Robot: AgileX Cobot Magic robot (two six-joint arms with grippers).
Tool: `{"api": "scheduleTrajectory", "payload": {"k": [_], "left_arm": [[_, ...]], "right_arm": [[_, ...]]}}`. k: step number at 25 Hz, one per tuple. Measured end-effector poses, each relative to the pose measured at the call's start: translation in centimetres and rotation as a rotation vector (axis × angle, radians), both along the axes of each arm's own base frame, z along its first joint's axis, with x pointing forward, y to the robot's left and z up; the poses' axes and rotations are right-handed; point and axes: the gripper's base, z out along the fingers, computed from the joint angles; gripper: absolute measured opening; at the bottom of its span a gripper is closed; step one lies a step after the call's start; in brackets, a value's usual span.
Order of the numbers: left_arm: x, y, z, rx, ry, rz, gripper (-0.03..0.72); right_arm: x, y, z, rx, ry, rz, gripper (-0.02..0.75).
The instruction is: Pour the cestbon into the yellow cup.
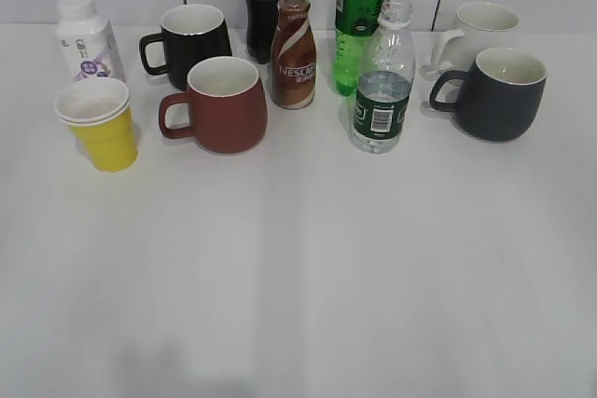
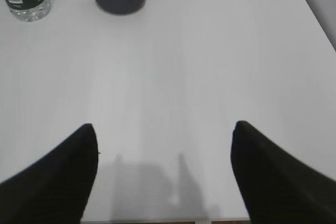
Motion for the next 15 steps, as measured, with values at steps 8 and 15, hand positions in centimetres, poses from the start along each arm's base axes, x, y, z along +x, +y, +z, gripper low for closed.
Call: {"api": "scheduleTrajectory", "payload": {"k": [8, 15], "left_arm": [[0.0, 0.0, 0.0, 0.0, 0.0, 0.0, 0.54], [0.0, 0.0, 0.0, 0.0, 0.0, 0.0, 0.54]], "right_arm": [[0.0, 0.0, 0.0, 0.0, 0.0, 0.0, 0.592], [0.0, 0.0, 0.0, 0.0, 0.0, 0.0, 0.592]]}}
